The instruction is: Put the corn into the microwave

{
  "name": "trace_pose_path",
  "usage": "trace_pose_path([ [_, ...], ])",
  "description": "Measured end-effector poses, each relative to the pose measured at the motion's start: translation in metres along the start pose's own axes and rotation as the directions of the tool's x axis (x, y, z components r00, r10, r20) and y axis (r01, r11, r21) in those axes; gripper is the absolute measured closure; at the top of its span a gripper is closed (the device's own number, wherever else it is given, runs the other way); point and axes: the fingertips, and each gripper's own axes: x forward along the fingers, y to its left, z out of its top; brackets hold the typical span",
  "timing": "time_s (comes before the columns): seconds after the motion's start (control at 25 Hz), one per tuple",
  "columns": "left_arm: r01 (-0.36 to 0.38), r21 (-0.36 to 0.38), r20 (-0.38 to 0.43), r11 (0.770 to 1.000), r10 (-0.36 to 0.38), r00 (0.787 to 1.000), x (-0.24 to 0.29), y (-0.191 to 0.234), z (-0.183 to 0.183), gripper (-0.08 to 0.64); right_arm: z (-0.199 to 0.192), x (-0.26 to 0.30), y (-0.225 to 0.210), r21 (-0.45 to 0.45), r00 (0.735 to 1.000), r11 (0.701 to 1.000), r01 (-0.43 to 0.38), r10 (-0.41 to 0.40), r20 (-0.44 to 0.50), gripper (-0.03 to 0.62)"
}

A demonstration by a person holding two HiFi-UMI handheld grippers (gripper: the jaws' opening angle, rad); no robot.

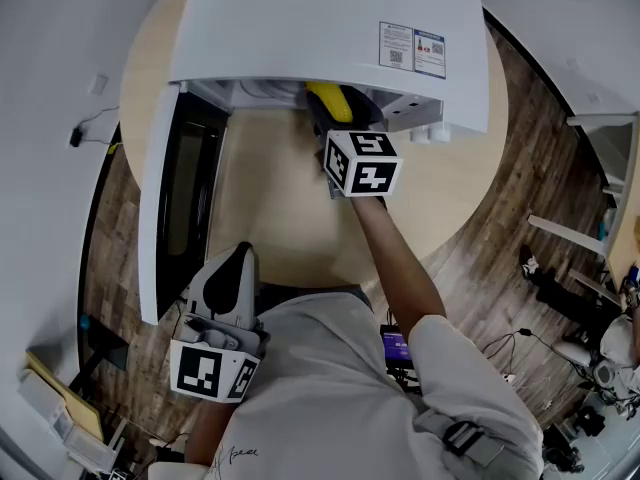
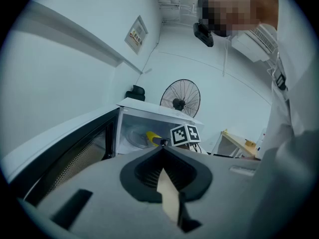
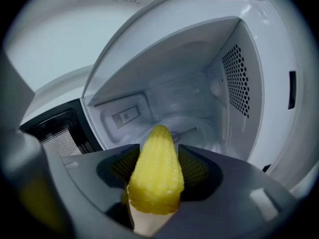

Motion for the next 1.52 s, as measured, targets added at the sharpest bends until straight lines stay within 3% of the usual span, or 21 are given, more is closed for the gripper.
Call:
trace_pose_path([
  [0.64, -0.005, -0.005, -0.006, 1.000, 0.005, 1.000, -0.001, 0.013, 0.001, 0.572, 0.007, 0.034, -0.006, -0.061, 0.999, 0.997, 0.044, -0.044, 0.003, 0.336],
  [1.08, 0.007, -0.050, -0.004, 0.999, -0.007, 1.000, 0.002, 0.017, -0.002, 0.572, 0.008, 0.054, -0.006, -0.101, 0.995, 0.990, 0.094, -0.095, -0.003, 0.336],
  [1.52, 0.015, -0.051, -0.011, 0.999, -0.016, 1.000, 0.002, 0.020, -0.004, 0.572, 0.013, 0.069, -0.006, -0.185, 0.991, 0.974, 0.134, -0.135, 0.007, 0.335],
])
